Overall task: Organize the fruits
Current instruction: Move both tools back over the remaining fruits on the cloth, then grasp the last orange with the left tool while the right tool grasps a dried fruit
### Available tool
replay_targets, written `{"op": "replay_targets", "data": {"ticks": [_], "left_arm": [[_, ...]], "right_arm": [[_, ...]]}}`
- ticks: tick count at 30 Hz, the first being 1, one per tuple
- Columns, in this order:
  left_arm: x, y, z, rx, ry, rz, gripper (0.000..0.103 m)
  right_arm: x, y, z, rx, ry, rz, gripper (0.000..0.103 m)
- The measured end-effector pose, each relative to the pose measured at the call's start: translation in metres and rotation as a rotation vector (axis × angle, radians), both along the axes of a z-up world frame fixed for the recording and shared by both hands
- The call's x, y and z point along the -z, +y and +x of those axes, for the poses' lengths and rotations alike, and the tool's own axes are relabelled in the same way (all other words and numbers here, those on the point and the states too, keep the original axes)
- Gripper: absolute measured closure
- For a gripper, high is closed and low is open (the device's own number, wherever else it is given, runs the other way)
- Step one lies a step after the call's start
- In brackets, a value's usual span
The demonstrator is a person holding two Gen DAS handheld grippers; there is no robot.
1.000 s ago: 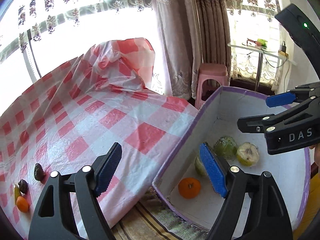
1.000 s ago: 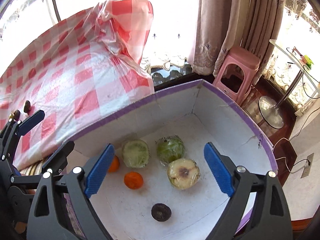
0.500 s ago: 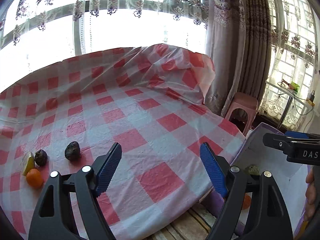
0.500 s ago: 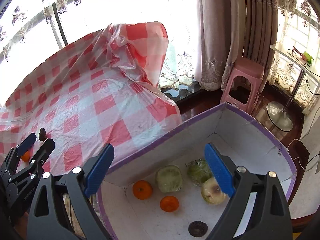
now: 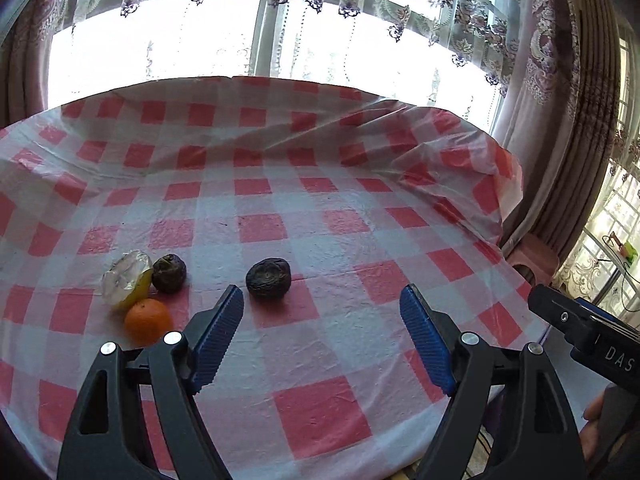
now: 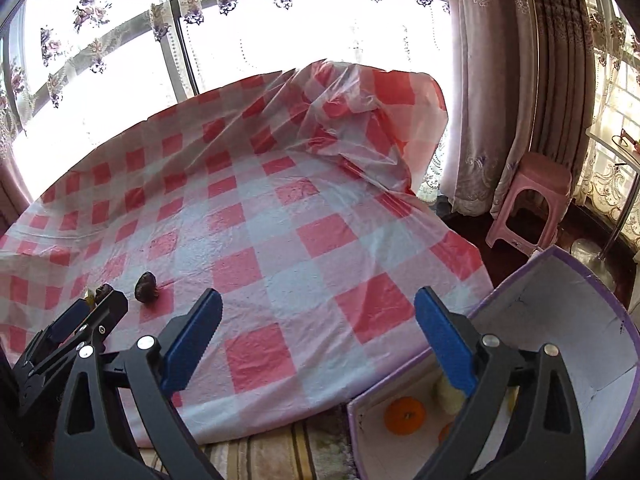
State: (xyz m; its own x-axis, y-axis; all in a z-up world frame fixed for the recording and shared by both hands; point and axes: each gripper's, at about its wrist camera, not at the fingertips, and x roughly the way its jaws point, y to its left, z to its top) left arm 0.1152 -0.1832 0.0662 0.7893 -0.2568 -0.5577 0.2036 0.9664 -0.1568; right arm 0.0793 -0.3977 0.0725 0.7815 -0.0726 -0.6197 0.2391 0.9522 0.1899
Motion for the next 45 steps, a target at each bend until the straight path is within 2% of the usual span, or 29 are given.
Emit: {"op": "replay_targets", "data": {"ticks": [8,13,18,27,30,40,43,45], "left_arm": [[0.008,0.066,0.006,-0.126,0.049,-0.109,0.024],[0.017,0.107,0.008,-0.206,0.087,-0.164,0.028],[0.029,0.131,0.010,-0.226,0.134,-0.202,0.030],[0.042,0.131,0.023,-0.188,0.183,-0.216,0.043],[0.046,0.127,0.027,-0.168,0.191,-0.201,0.043],[0.052,0.116,0.037,-0.137,0.212,-0.156,0.055],[0.054,0.115,0.039,-0.130,0.218,-0.148,0.064],[0.053,0.115,0.038,-0.131,0.215,-0.145,0.064]], "right_arm": [[0.004,0.052,0.017,-0.086,-0.045,-0.008,0.006],[0.010,0.076,0.027,-0.139,-0.053,-0.013,0.006],[0.017,0.105,0.039,-0.189,-0.039,-0.099,0.006],[0.026,0.134,0.064,-0.258,-0.036,-0.152,0.006],[0.031,0.140,0.073,-0.271,-0.022,-0.163,0.006],[0.040,0.159,0.094,-0.313,0.003,-0.200,0.006],[0.043,0.166,0.100,-0.322,0.014,-0.219,0.007],[0.045,0.171,0.104,-0.326,0.029,-0.233,0.007]]}}
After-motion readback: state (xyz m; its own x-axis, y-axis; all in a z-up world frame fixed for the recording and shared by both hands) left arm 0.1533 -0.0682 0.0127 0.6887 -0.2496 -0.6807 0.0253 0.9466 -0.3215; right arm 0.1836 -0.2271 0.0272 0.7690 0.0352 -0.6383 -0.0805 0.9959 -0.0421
